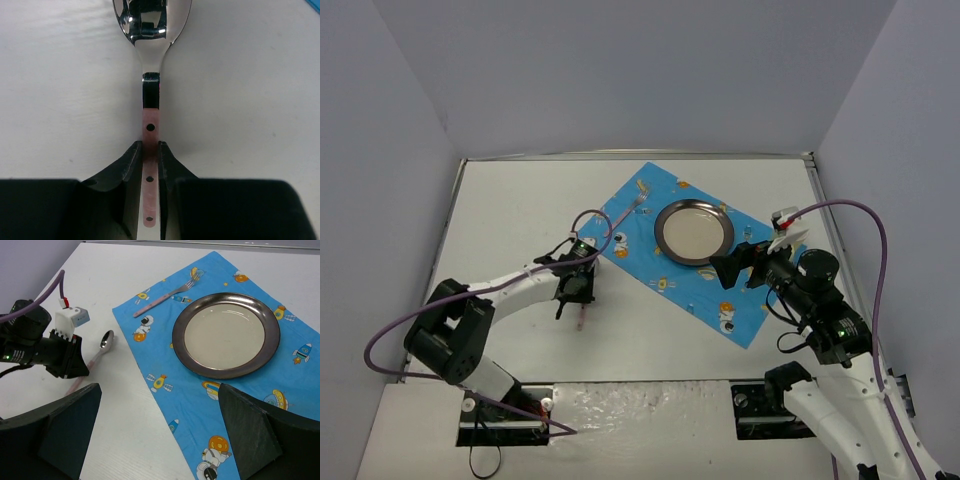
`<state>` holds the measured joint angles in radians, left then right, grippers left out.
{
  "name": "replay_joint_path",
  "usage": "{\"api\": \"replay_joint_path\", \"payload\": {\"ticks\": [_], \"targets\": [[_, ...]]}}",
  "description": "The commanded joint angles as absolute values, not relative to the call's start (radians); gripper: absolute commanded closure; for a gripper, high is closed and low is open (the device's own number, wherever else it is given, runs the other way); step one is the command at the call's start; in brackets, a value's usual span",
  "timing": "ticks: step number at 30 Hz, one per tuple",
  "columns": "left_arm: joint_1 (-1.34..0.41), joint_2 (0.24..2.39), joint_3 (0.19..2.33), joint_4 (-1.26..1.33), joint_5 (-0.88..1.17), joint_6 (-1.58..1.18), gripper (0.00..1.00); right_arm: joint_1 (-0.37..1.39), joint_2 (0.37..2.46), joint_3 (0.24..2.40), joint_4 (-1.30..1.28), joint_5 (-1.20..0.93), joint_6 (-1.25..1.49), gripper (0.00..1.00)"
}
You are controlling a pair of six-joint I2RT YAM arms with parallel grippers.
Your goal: Set the dinner table for one person
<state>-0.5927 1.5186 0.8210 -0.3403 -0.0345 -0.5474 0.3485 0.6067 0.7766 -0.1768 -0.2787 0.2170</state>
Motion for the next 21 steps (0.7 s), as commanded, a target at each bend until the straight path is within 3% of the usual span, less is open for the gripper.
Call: {"api": "replay_joint_path", "payload": {"ticks": [1, 10, 21], "targets": [[-0.727, 1.476, 0.947, -0.360, -0.059, -0.609, 1.00, 0.356, 0.615, 0.823, -0.107, -0.280, 0.230, 0.00], [-0.930, 1.754, 1.382, -0.407, -0.084, -0.515, 1.00, 0.354, 0.552, 0.904, -0.132, -0.195, 0.205, 0.00], [-1.013, 2.145, 1.910, -0.490, -0.043, -0.365, 1.00, 0.354, 0.466, 0.976, -0.188, -0.075, 0.170, 0.00]]}}
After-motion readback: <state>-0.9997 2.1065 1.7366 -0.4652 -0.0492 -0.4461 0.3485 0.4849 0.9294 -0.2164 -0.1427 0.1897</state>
